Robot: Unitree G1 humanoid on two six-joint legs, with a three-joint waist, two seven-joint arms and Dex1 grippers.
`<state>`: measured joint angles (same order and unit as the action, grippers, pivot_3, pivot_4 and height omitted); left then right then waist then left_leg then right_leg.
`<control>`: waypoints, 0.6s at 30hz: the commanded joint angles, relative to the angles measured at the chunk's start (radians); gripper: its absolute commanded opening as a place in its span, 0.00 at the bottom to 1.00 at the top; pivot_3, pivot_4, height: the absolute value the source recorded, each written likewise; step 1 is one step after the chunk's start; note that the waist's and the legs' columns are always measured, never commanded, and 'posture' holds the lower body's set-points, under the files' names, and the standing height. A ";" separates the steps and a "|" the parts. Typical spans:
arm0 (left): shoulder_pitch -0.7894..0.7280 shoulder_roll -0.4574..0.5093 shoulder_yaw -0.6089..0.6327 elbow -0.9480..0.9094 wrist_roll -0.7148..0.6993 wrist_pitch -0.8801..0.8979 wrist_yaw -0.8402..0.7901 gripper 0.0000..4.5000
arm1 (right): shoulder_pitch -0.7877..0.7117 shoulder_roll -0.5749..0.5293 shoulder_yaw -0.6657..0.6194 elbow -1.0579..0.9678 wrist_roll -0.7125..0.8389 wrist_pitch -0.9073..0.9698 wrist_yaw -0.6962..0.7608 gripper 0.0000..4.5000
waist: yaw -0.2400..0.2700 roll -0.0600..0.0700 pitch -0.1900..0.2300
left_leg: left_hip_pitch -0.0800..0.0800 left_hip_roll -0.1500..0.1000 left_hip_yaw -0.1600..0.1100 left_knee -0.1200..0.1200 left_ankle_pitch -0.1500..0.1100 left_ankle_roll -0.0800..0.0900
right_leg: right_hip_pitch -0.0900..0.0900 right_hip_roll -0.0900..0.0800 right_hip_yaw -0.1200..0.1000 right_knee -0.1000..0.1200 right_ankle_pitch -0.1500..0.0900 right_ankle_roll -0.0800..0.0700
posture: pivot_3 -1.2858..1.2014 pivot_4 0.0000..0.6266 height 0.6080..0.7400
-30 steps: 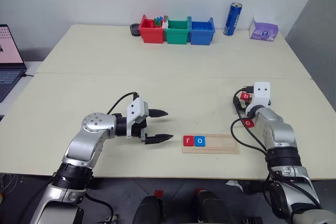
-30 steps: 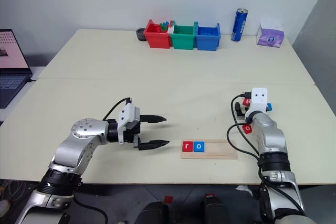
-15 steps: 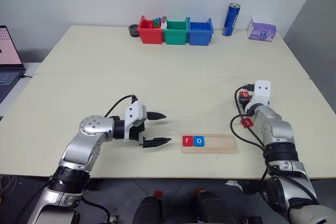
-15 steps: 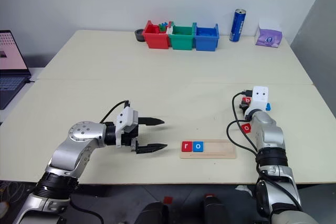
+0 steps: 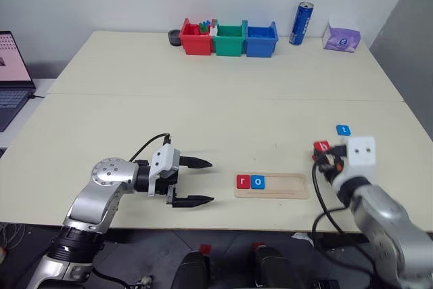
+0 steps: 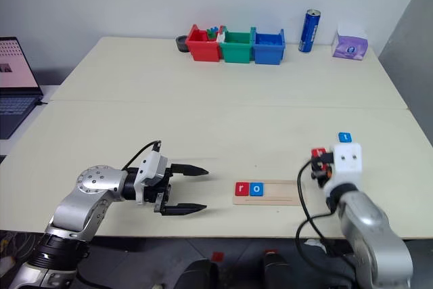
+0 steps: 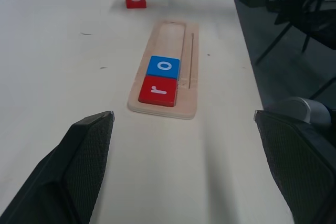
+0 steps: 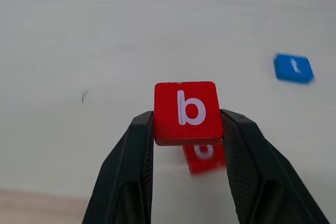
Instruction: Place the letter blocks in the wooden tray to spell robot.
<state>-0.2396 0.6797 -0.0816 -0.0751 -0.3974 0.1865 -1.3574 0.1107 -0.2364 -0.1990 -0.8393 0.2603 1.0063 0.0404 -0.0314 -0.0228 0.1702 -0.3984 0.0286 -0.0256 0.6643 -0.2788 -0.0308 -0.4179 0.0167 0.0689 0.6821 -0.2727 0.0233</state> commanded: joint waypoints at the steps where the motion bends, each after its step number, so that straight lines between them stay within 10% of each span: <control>1: 0.001 0.006 -0.009 -0.037 -0.011 -0.024 -0.020 1.00 | 0.108 0.038 -0.013 -0.087 -0.030 0.000 -0.043 0.32 | -0.001 0.000 0.000 | 0.000 0.000 0.000 0.000 0.000 0.000 | 0.000 0.000 0.000 0.000 0.000 0.000 | 0.52 0.24 1.00; 9: -0.026 -0.002 -0.032 -0.050 -0.012 -0.006 -0.006 1.00 | 0.167 0.108 0.013 0.021 -0.058 -0.079 -0.063 0.32 | -0.005 0.000 0.000 | 0.010 0.000 0.002 0.000 0.000 0.000 | 0.007 0.001 0.001 0.000 0.000 0.001 | 0.52 0.24 1.00; 18: -0.023 0.001 -0.030 -0.043 -0.003 -0.014 0.000 1.00 | 0.080 0.114 -0.075 -0.018 -0.012 -0.062 -0.050 1.00 | -0.004 0.000 0.000 | 0.009 0.000 0.002 0.000 0.000 0.000 | 0.007 0.001 0.001 -0.001 -0.001 0.001 | 0.52 0.24 1.00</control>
<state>-0.2526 0.6770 -0.1162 -0.0900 -0.3948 0.1857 -1.3621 0.2090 -0.1046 -0.2433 -0.7888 0.2319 0.9473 -0.0206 -0.0349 -0.0224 0.1698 -0.3892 0.0288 -0.0238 0.6641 -0.2786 -0.0304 -0.4107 0.0174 0.0702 0.6811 -0.2734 0.0240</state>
